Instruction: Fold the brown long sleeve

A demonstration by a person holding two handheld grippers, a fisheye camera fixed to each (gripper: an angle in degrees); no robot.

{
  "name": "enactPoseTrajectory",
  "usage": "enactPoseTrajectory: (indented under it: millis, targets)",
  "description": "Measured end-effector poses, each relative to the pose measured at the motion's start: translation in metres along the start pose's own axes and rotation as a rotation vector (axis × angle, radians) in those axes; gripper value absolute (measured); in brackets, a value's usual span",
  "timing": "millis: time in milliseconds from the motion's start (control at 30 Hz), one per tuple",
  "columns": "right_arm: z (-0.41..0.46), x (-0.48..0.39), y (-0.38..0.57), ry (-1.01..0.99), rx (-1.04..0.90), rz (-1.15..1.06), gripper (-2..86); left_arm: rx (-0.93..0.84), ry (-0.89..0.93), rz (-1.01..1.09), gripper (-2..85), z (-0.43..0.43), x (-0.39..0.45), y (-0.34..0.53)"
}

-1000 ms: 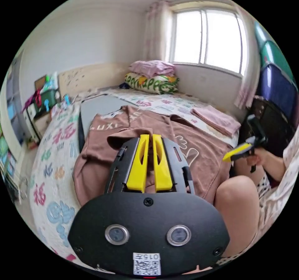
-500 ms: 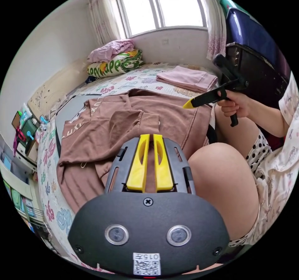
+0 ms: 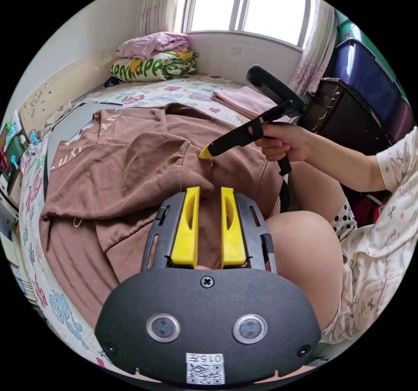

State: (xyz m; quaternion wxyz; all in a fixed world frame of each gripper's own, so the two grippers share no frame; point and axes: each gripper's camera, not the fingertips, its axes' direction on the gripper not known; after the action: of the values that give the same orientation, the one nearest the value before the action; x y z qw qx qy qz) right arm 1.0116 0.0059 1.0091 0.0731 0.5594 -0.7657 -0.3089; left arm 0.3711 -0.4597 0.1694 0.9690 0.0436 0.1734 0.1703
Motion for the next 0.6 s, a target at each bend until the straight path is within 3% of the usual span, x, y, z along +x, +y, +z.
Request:
enactPoseTrajectory:
  millis: [167,267,500,600]
  targets:
    - [-0.033,-0.008,0.054,-0.115,0.035,-0.011,0.8,0.125,-0.119,-0.219,7.1,-0.054,-0.094,0.08]
    - [-0.038,-0.011,0.075,-0.138,0.063,0.012,0.5,0.279,-0.137,-0.628,8.9,-0.08,-0.224,0.16]
    - [-0.028,-0.053,0.088,-0.05,0.054,-0.041,0.4,0.439,-0.057,-0.993,13.0,-0.044,-0.359,0.249]
    - [-0.023,-0.063,0.093,-0.036,0.042,-0.062,0.4,0.416,-0.016,-1.124,11.6,-0.013,-0.4,0.28]
